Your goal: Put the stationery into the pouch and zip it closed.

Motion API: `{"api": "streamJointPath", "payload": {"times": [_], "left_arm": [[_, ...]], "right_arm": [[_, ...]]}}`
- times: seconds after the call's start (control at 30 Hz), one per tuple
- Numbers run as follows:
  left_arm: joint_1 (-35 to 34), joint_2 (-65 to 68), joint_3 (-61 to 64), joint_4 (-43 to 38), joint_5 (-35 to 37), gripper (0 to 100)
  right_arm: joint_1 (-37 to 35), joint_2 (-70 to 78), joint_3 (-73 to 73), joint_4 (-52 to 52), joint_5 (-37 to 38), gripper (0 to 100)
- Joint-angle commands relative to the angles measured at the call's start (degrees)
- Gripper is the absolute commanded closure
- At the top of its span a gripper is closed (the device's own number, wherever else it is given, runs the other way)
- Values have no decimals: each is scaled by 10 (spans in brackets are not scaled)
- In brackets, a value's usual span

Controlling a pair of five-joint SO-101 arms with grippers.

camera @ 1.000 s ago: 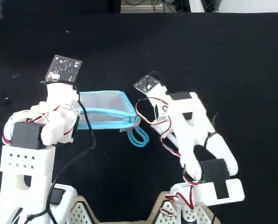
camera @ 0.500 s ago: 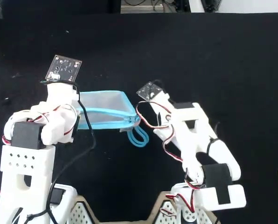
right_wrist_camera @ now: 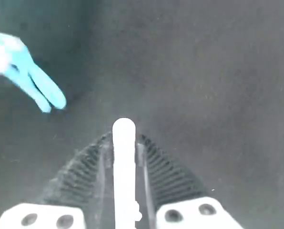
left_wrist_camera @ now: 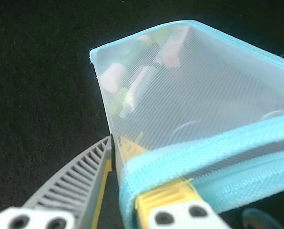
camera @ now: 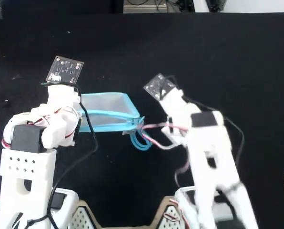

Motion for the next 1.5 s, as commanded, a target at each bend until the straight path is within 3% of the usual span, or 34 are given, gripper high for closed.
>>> {"api": "streamJointPath", "payload": {"times": [0.0,0.3,0.63,0.87,1.3,1.47], "left_arm": [[0,4,10,3,-4,970],[-1,4,10,3,-3,970],[-1,4,11,3,-3,970],[-1,4,11,3,-3,970],[-1,4,11,4,-4,970],[-1,4,11,4,-4,970]], "right_arm": [[-77,-189,-78,80,-88,988],[-285,-402,-207,91,-220,987],[-448,-472,-175,-149,-226,987],[-455,-474,-95,-289,-226,987],[-451,-477,39,-309,-221,987],[-392,-477,58,-327,-223,987]]}}
